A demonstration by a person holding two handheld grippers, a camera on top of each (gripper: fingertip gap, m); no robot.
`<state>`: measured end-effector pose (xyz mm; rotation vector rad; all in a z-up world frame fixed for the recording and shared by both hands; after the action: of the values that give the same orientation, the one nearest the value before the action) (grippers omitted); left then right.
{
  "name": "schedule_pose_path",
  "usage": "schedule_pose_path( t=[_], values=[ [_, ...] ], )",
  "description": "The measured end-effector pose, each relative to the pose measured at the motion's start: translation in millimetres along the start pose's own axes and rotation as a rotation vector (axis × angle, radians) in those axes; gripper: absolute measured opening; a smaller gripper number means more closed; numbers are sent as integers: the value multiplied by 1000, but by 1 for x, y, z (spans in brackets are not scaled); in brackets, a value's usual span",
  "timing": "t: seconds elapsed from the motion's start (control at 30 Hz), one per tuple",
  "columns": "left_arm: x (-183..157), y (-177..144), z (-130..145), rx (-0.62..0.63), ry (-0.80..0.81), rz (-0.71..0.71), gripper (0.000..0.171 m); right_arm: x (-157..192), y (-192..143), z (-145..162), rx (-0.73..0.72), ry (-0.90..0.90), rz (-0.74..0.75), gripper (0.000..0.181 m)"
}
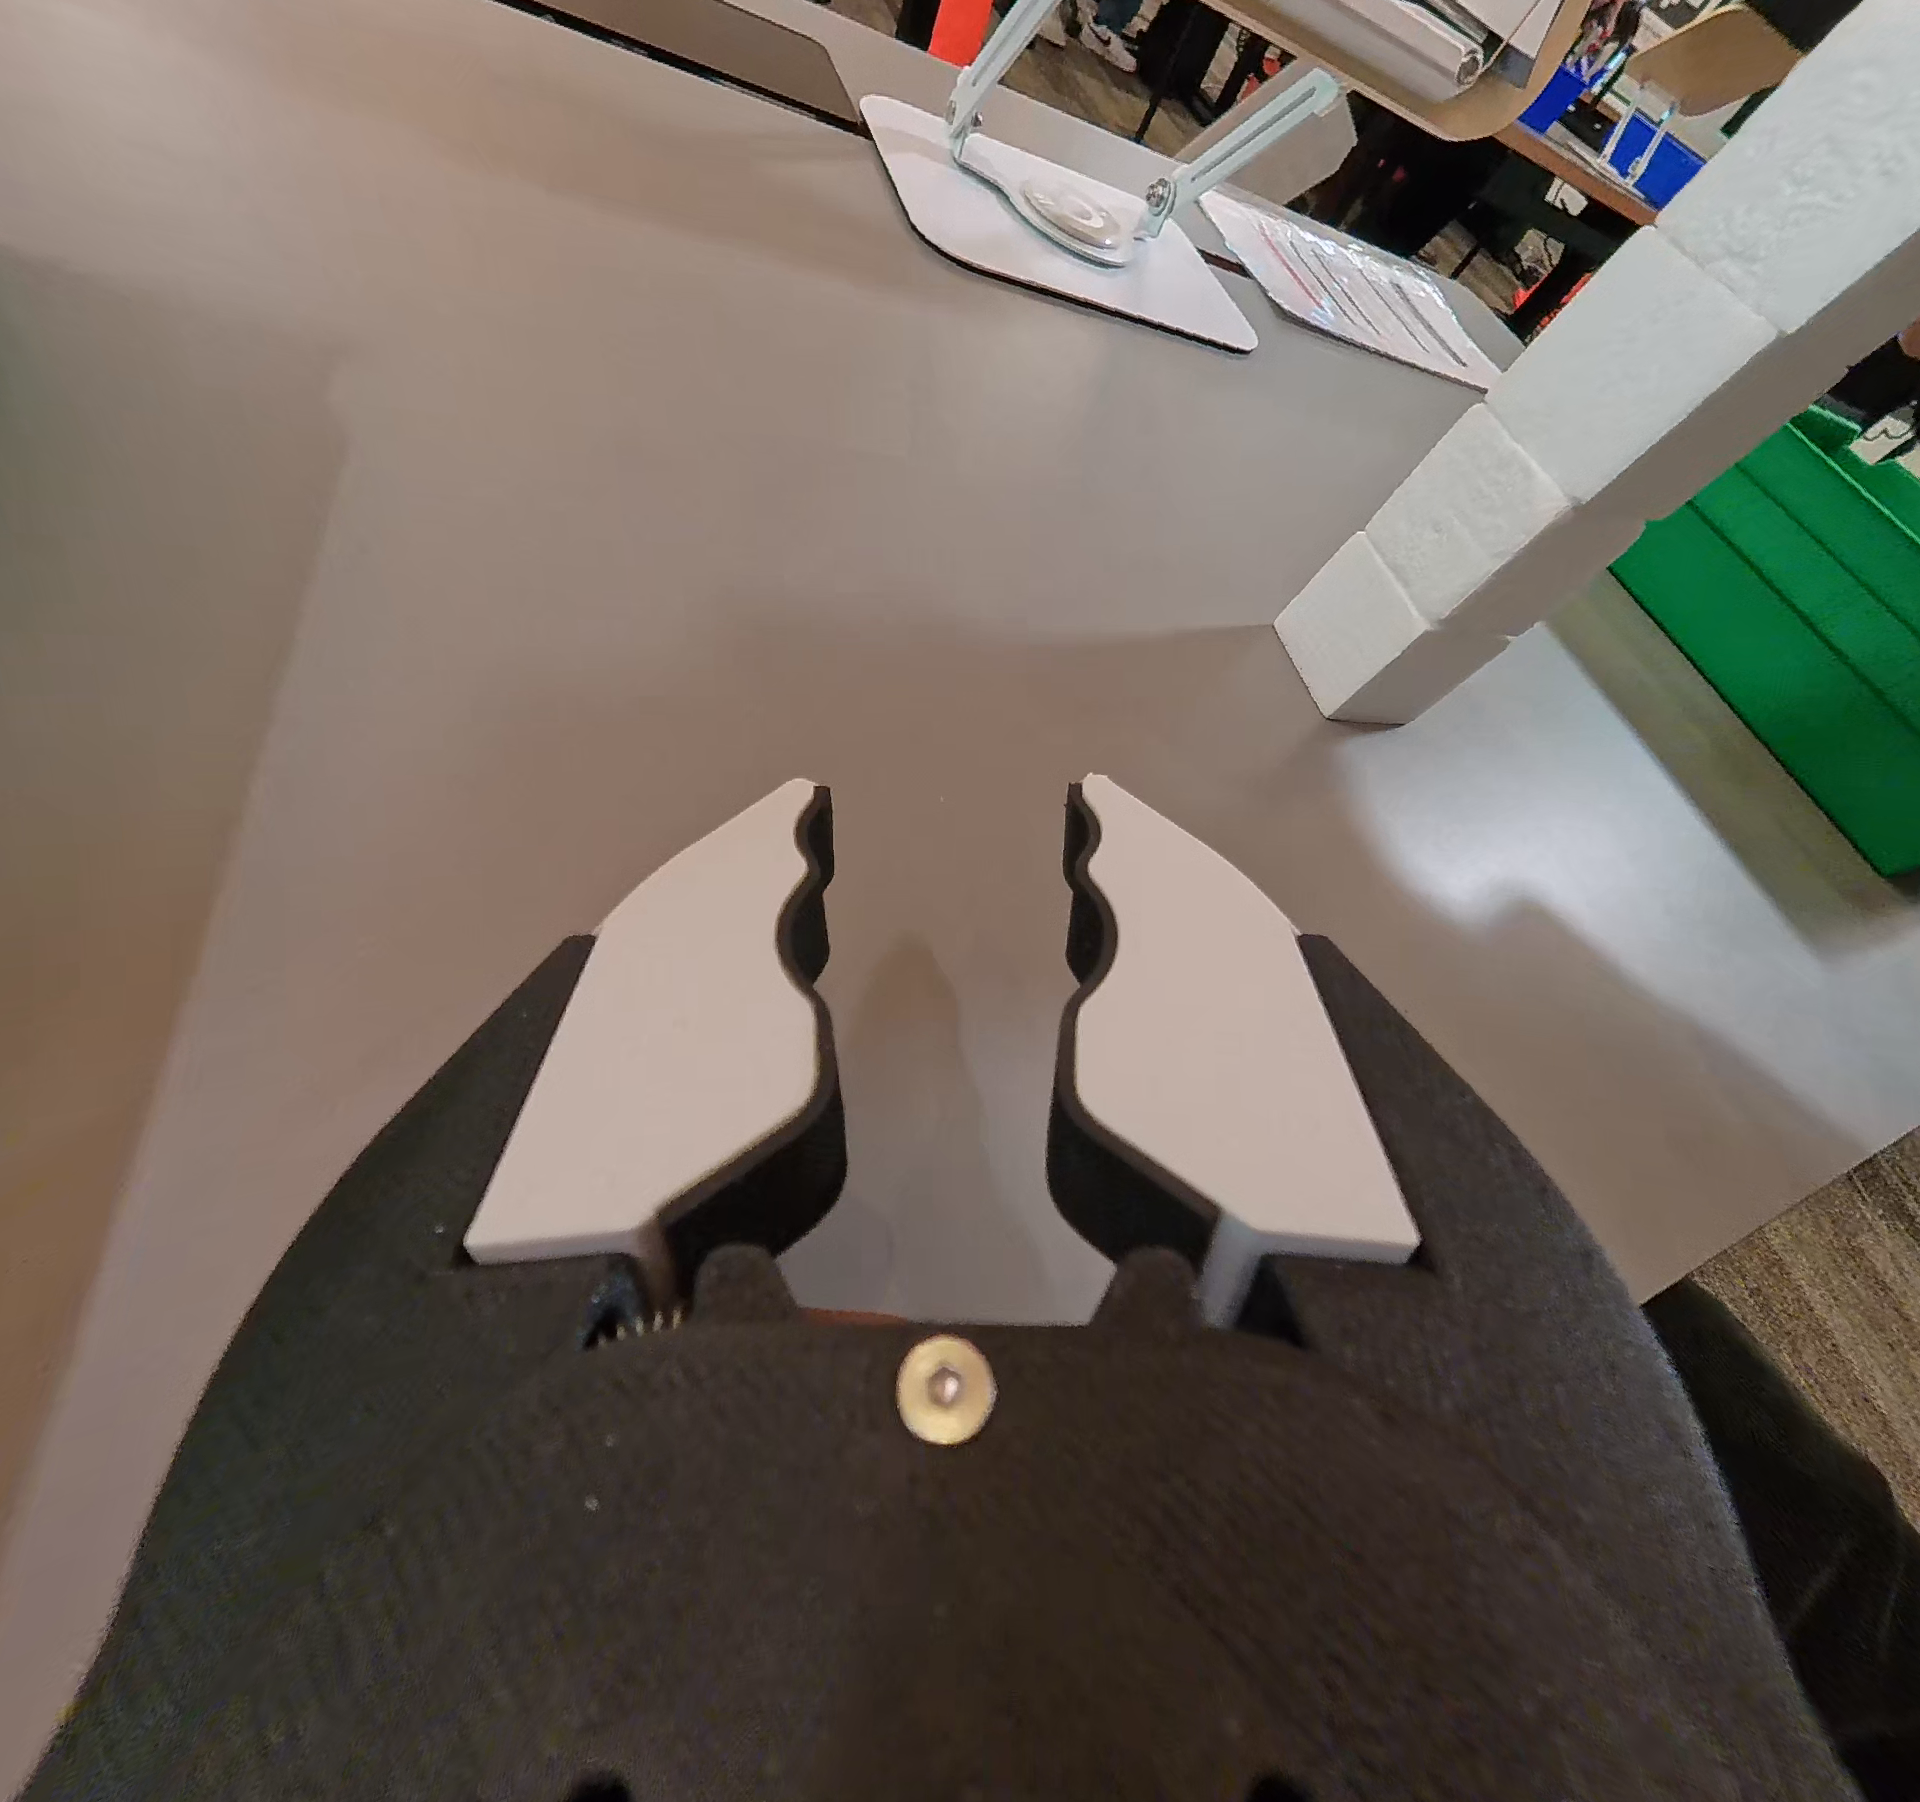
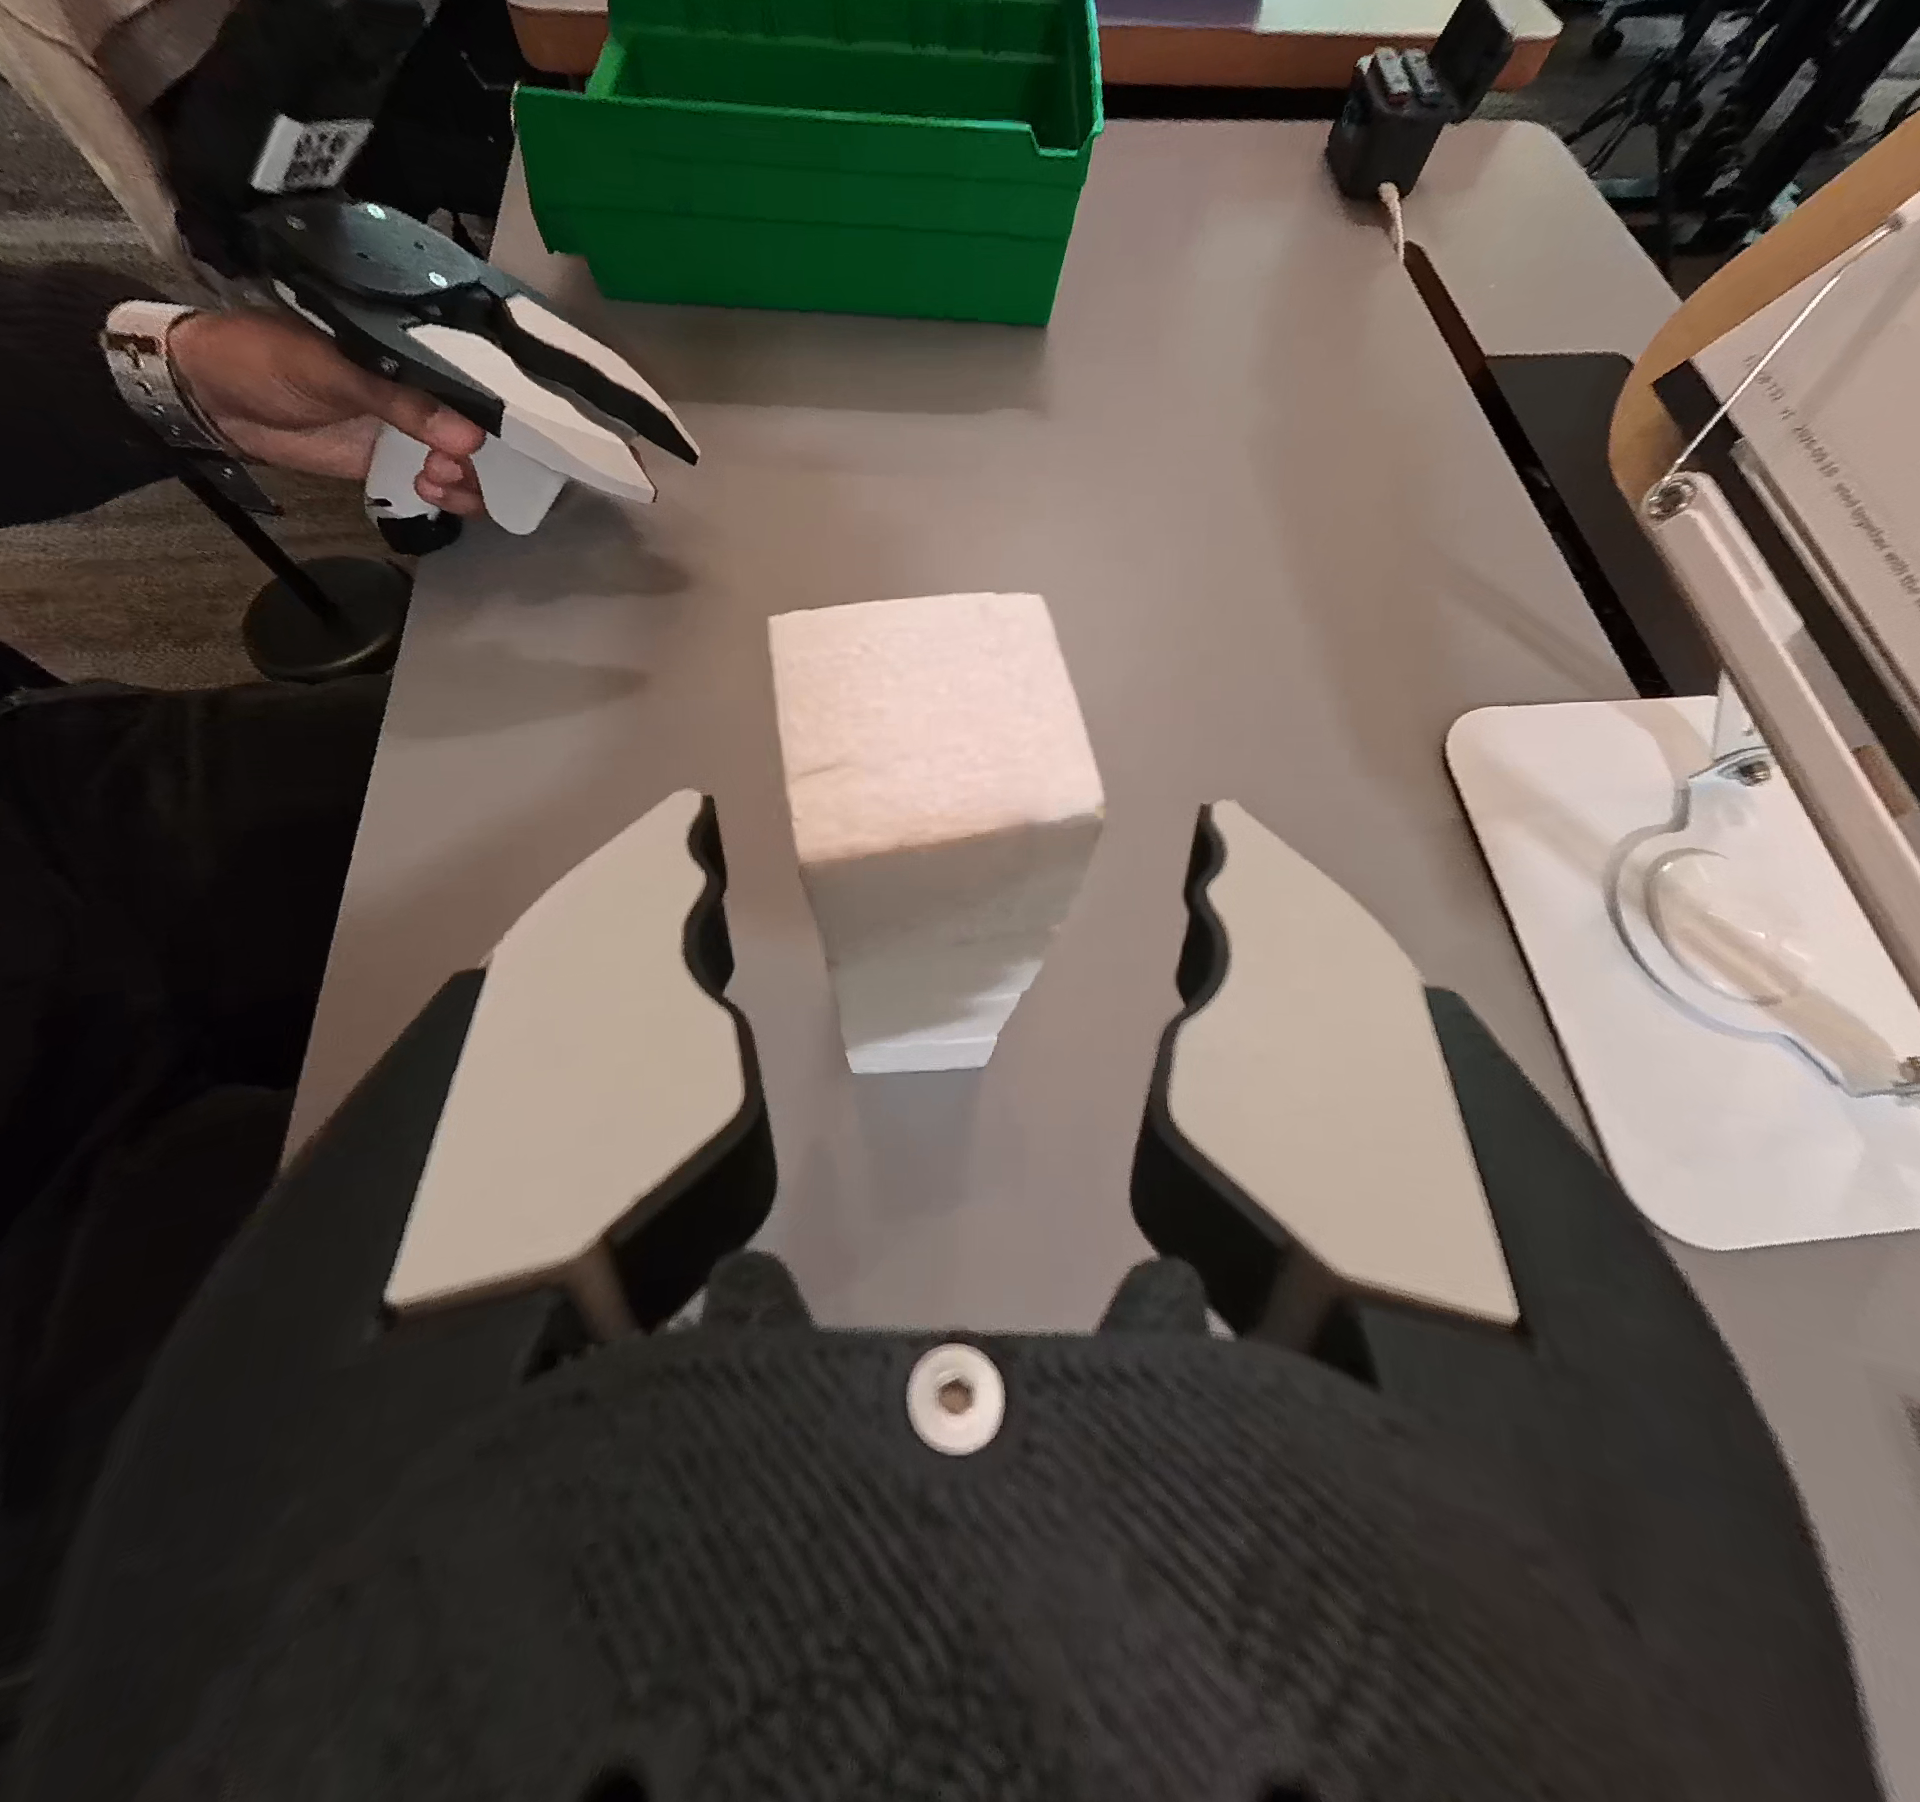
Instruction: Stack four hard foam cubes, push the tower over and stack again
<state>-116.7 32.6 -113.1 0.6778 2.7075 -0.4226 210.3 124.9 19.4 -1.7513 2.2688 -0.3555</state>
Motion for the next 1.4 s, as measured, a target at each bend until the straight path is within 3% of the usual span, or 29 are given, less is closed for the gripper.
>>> schedule_pose_path(
  t=[0.2, 0.37, 0.5, 0.67, 0.8, 0.9, 1.1, 1.2, 1.4],
  values=[
    [-1, 1, 0, 4, 4, 3, 43, -2, -21, -25, -175, -37, 106, 98],
    [-5, 6, -1, -7, 22, 12, 43, 0, -60, -56, -410, -120, 328, 89],
    [-14, 18, -2, -6, 39, 39, 43, 6, -77, -57, -431, -122, 475, 78],
    [-34, 39, -4, -7, 84, 100, 43, 15, -79, -29, -366, -3, 628, 49],
    [-57, 59, -6, -27, 145, 158, 40, 30, -72, 5, -413, 110, 732, 33],
    [-73, 72, -9, -67, 169, 191, 30, 45, -62, 26, -410, 129, 751, 0],
    [-100, 98, -11, -98, 142, 302, 0, 66, -40, 63, -373, 161, 898, 0],
    [-113, 111, -6, -67, 98, 366, 1, 66, -26, 83, -323, 233, 987, 0],
    [-128, 122, 0, -18, 40, 430, 1, 75, 8, 99, -231, 230, 988, 0]
  ],
)
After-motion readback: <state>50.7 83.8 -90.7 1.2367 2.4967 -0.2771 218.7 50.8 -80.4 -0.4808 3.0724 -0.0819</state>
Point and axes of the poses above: each gripper's, where its closed fingertips meet, y out along the fingers, z out of its underside, x = y × z across the jaws, the point moved 7 cm from there along -y, back along the fingers, and after that the axes turned 11 degrees about -x, right-handed, at the moved point
